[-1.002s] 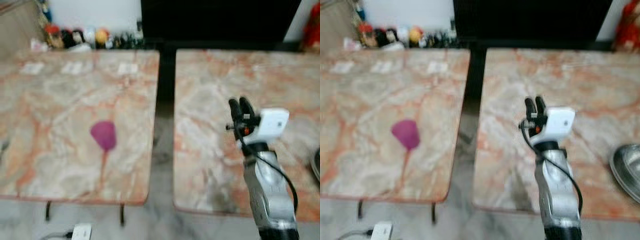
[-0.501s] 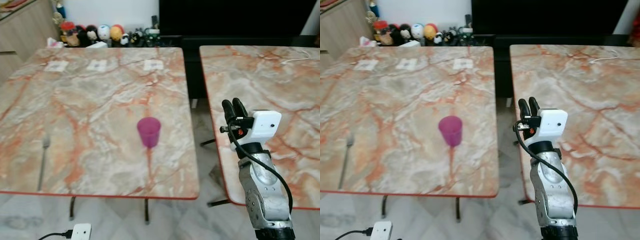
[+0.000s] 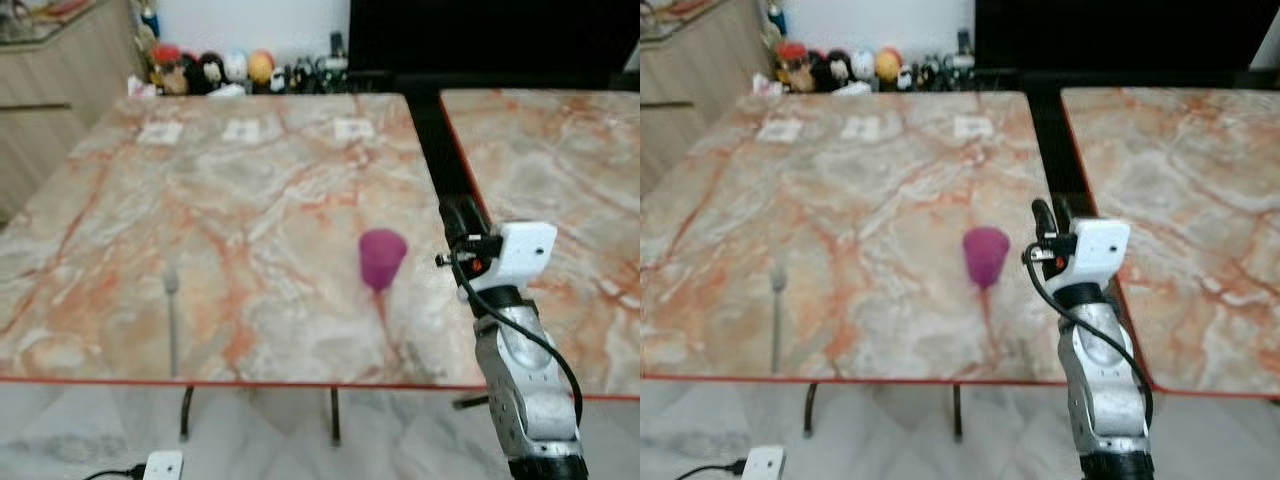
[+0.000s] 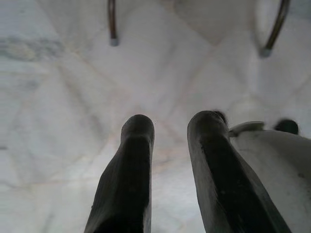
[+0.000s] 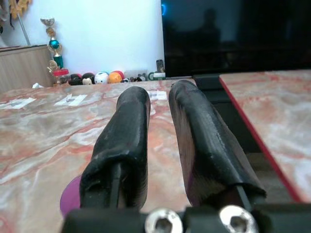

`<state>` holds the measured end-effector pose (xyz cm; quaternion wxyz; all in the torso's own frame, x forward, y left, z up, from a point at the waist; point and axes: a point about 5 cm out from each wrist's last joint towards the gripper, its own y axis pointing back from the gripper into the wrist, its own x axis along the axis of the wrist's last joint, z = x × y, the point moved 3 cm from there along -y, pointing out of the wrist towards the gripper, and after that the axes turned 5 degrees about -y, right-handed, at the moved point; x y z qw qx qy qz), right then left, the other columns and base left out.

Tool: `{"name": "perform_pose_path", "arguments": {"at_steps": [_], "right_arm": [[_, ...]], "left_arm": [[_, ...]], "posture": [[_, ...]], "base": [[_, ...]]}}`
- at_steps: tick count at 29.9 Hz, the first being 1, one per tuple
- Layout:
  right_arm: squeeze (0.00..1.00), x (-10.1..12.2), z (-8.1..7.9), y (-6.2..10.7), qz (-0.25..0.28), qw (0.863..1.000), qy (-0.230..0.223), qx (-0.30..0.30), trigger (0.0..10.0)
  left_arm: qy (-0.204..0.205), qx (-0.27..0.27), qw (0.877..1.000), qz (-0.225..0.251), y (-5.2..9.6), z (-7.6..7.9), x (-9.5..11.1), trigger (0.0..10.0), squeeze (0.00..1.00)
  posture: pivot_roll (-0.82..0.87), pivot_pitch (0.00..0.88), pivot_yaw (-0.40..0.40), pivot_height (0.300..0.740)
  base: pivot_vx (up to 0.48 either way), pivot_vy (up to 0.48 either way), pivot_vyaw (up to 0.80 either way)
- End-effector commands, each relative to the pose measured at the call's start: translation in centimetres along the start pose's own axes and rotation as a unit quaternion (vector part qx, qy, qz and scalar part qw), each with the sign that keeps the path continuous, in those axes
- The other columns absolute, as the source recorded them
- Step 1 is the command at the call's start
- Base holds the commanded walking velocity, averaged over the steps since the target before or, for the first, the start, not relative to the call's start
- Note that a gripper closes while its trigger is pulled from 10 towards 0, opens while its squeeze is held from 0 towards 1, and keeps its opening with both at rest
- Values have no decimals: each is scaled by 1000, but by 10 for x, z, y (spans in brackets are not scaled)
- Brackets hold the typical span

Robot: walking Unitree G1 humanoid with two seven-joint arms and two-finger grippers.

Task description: Setting the table

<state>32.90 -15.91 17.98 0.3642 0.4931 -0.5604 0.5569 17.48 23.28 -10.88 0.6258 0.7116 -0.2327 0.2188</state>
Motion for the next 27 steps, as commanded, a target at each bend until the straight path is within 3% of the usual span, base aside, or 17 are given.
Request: {"name": "perform_pose_path", "arguments": {"at_steps": [1,27], "right_arm": [[0,0,0,0,1,1000,-4,-1,10000],[0,-17,-14,5,-31,999,-12,31,10000]], "left_arm": [[-1,5,1000,-13,2,-3,-7,10000,0],[-9,2,1000,-14,3,-5,-9,10000,0]], "posture": [[-73,55,34,740],[-64,60,46,740]], "base": [[0,398,0],[0,398,0]]}}
